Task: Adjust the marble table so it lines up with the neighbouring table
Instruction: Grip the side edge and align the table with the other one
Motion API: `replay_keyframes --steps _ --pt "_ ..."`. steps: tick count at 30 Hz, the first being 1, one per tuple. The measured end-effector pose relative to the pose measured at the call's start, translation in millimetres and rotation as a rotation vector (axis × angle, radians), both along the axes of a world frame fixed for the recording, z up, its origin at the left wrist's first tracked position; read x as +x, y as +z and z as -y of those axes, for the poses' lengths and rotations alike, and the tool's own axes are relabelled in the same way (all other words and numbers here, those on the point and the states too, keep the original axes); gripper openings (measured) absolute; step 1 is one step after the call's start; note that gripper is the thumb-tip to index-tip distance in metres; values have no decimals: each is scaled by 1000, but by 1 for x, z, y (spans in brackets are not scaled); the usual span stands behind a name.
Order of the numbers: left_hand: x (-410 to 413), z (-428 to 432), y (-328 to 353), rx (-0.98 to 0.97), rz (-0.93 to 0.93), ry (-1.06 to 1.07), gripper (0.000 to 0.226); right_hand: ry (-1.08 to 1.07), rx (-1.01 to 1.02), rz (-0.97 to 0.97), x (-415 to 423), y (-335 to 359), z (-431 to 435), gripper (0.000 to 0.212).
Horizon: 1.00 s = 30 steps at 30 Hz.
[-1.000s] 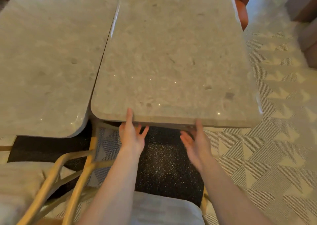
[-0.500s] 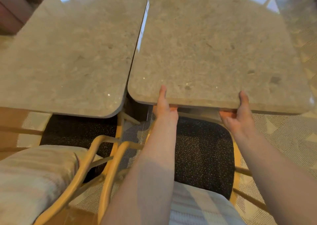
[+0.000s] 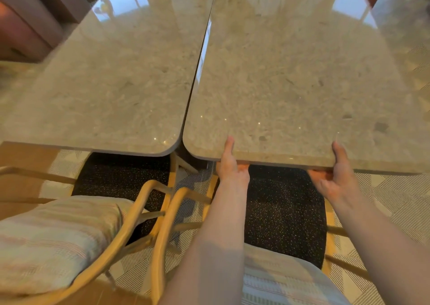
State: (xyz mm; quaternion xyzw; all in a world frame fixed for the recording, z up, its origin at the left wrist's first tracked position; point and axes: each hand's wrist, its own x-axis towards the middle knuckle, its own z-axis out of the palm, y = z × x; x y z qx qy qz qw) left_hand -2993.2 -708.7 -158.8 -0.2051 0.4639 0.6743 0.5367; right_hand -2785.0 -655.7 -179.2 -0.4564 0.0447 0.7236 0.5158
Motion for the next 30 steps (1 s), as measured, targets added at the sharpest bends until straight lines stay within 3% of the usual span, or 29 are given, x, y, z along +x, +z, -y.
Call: replay_keyframes --steps 16,18,20,22,24,28,30 --pt "-7 -1 4 -34 32 -6 73 -20 -115 -80 -6 14 5 53" --pt "-6 4 12 -52 -8 14 70 40 -120 -70 -8 20 12 60" --pt "-2 14 22 -77 -50 31 70 274 -104 0 -20 29 26 74" --pt "7 26 46 -81 -147 6 78 564 -51 48 -37 47 43 99" --pt "17 36 84 -15 -290 -13 82 687 83 128 -50 79 56 101" --pt "38 69 187 299 -825 -83 51 513 599 331 -36 173 67 73" --pt "51 105 239 449 -1131 -214 56 460 895 442 -13 232 83 74"
